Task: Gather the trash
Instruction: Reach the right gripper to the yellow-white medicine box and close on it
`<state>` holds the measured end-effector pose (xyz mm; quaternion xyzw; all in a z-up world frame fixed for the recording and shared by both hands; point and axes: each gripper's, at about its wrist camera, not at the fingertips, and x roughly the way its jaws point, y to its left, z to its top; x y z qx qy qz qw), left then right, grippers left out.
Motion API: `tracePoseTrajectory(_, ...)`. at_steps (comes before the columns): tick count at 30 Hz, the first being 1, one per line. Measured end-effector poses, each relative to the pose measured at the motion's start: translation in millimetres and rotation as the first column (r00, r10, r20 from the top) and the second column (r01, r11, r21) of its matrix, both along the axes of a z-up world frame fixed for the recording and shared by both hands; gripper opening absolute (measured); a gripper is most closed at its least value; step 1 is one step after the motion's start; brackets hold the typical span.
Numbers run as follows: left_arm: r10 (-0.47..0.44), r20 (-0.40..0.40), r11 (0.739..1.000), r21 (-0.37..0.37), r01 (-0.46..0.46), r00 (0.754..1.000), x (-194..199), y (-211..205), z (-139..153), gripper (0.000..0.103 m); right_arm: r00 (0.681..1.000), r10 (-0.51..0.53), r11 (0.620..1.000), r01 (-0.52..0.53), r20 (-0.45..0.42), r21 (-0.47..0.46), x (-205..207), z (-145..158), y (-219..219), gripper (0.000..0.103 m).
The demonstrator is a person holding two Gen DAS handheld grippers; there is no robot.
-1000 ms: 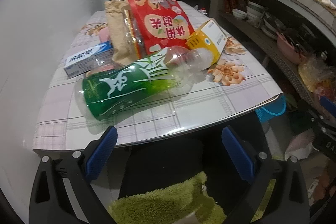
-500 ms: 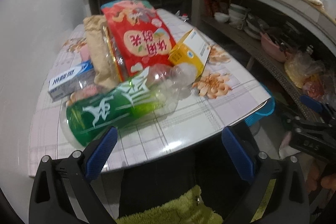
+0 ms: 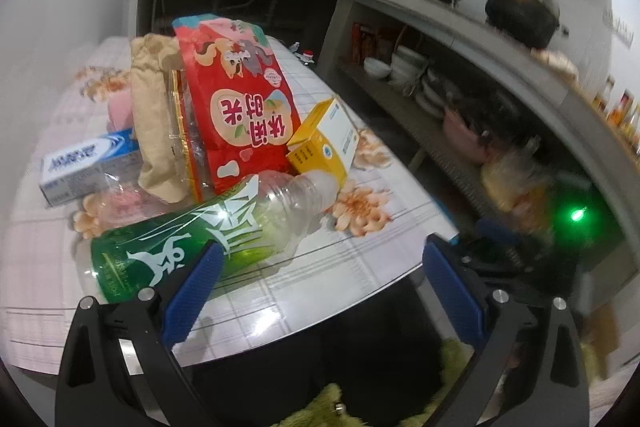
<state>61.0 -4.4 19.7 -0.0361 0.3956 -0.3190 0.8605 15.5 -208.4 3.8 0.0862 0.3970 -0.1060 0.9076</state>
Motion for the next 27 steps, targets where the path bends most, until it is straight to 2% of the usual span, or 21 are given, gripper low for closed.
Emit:
tracePoseTrajectory(2, 0.0, -0.009, 0.999, -0.054, 0.0, 1.0, 4, 8, 3, 0.098, 1.0, 0.0, 1.0, 0.0, 0.0, 0.011, 4, -1, -3, 0.095)
tracePoseTrajectory(5, 0.02, 0.01, 0.998, -0.068, -0.02, 1.0, 8, 15, 7, 0.098, 1.0, 0.005, 0.998, -0.006, 0.003, 0.066, 12, 1, -11, 0.095)
tracePoseTrajectory(8, 0.026, 0.031, 0.998, -0.066, -0.024, 0.999, 10, 19, 9, 0.098, 1.0, 0.013, 0.983, -0.017, 0.023, 0.184, 27, 9, -23, 0.095)
tracePoseTrajectory(10, 0.027, 0.044, 0.998, -0.065, -0.024, 0.999, 11, 21, 9, 0.098, 0.999, 0.024, 0.953, -0.038, 0.049, 0.302, 44, 17, -33, 0.095)
tracePoseTrajectory(14, 0.022, 0.07, 0.998, -0.056, -0.018, 0.997, 12, 22, 8, 0.098, 0.996, 0.067, 0.878, -0.087, 0.059, 0.47, 82, 26, -36, 0.095)
tracePoseTrajectory(17, 0.021, 0.092, 0.999, -0.051, -0.016, 0.996, 12, 24, 7, 0.098, 0.998, 0.066, 0.83, -0.055, 0.0, 0.556, 118, 21, -35, 0.095)
tracePoseTrajectory(23, 0.01, 0.113, 0.998, -0.064, -0.002, 0.994, 12, 26, 5, 0.098, 0.98, 0.021, 0.737, 0.119, -0.199, 0.666, 171, -8, -40, 0.095)
tracePoseTrajectory(27, -0.003, 0.14, 0.997, -0.071, 0.014, 0.99, 11, 27, 6, 0.098, 0.951, -0.015, 0.725, 0.222, -0.308, 0.652, 188, -25, -40, 0.095)
